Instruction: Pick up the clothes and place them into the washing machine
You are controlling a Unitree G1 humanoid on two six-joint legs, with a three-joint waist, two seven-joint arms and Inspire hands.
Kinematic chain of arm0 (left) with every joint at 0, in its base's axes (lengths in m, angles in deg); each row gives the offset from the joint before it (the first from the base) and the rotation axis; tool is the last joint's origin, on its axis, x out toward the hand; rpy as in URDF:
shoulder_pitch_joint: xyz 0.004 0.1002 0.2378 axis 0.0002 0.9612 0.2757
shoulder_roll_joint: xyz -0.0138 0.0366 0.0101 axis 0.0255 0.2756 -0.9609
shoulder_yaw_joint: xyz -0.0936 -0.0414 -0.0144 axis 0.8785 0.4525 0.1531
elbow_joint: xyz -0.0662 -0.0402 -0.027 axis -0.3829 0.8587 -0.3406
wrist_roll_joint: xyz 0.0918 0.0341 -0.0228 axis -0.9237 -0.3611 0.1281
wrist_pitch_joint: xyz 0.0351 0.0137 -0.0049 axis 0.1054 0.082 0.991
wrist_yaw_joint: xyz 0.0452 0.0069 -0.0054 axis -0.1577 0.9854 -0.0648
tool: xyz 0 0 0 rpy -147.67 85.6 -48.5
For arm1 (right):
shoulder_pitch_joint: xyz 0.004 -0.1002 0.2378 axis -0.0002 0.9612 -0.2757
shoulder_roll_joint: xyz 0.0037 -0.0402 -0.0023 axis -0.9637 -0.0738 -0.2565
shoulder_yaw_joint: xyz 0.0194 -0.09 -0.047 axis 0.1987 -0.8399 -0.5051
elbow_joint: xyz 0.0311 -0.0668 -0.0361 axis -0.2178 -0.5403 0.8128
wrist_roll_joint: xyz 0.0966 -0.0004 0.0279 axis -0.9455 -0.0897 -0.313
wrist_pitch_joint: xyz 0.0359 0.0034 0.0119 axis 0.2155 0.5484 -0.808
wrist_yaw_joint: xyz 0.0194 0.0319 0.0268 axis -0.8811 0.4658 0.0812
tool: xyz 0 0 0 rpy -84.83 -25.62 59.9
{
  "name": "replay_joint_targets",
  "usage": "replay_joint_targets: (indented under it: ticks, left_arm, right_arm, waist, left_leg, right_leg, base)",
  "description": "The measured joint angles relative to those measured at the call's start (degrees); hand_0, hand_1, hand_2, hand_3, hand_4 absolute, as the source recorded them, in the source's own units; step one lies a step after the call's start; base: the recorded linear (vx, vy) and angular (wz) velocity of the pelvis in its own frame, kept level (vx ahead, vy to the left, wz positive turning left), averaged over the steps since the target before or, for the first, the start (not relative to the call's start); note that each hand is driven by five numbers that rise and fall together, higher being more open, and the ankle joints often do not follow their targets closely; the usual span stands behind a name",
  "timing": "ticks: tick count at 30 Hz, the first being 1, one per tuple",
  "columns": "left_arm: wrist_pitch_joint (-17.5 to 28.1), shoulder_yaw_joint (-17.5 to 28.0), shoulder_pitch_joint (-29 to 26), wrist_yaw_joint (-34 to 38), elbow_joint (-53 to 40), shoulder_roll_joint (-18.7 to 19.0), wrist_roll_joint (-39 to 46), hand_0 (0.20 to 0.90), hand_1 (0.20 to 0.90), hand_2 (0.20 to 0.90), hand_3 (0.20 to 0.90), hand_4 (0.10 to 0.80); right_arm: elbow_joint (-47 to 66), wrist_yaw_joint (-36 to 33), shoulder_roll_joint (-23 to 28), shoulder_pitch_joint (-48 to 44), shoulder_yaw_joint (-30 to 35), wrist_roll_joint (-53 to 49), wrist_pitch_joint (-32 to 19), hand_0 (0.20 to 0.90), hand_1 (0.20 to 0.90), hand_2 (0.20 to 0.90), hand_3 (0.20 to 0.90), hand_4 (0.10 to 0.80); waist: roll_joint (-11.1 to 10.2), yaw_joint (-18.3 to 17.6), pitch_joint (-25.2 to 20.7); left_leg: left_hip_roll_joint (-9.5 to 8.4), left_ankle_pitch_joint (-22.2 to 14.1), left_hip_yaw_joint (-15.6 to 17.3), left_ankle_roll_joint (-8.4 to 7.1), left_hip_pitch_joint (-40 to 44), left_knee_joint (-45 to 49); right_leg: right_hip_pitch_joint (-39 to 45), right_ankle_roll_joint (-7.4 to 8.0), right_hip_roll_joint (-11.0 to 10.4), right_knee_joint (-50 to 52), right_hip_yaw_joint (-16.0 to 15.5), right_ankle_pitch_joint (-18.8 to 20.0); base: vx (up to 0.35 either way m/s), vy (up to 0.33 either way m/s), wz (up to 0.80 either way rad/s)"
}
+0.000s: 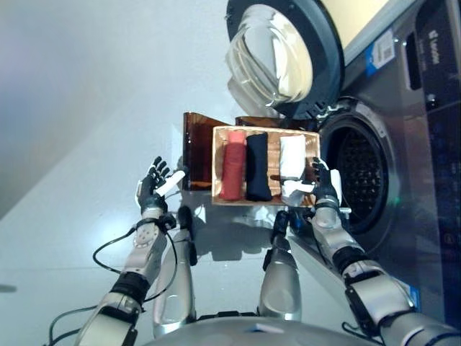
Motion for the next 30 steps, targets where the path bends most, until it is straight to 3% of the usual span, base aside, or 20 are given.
replay_joint_targets:
  ticks: [3, 10, 21, 30]
  left_arm:
    - [0.5, -1.6, 0.1, -0.2, -1.5, 0.3, 0.0, 0.9, 0.9, 0.9, 0.9, 0.8]
    - [0.6, -6.5, -0.3, -3.4, -4.3, 1.2, 0.1, 0.9, 0.9, 0.9, 0.9, 0.8]
    - [0.5, -6.5, -0.5, -4.5, -5.3, 1.2, 0.1, 0.9, 0.9, 0.9, 0.9, 0.8]
    - [0.5, -6.5, -1.6, -4.0, -7.2, 1.3, 0.1, 0.9, 0.9, 0.9, 0.9, 0.8]
  right_arm:
    - [-5.5, 0.0, 1.1, -3.7, -1.0, 1.2, 1.1, 0.9, 0.9, 0.9, 0.9, 0.8]
    - [-15.9, 0.0, 4.5, -10.1, -1.2, 1.9, 2.4, 0.9, 0.9, 0.9, 0.9, 0.8]
    - [-18.2, 0.0, 8.2, -12.1, -0.5, 5.5, 3.8, 0.9, 0.9, 0.9, 0.9, 0.8]
    - [-17.6, -2.8, 9.3, -15.0, 0.3, 4.4, 3.4, 0.9, 0.9, 0.9, 0.9, 0.8]
  waist:
    - [1.6, 1.3, -0.2]
    - [2.6, 3.7, -0.5]
    - [3.8, 5.0, -0.3]
    - [5.2, 4.4, 0.3]
  left_leg:
    - [-0.65, 0.6, 0.1, 0.15, -0.7, -0.8]
    - [-1.68, 0.9, 0.5, 0.69, -2.0, -1.4]
    - [-1.78, 1.0, 0.6, 0.78, -3.5, -1.3]
    - [-2.69, 0.9, 0.6, 1.7, -9.2, 2.2]
  right_leg:
    - [-0.8, 0.42, -0.5, 0.0, -0.3, 0.3]
    - [-2.3, 0.33, -1.6, -0.5, -0.3, 0.5]
    - [-4.0, 0.54, -1.7, -0.2, -0.2, 0.8]
    - [-11.8, 0.09, -3.3, 6.9, 1.8, -1.2]
  base:
    - [-0.021, 0.02, 0.13]
    - [0.002, 0.019, 0.02]
    - [0.005, 0.008, 0.01]
    - [-0.009, 0.011, 0.02]
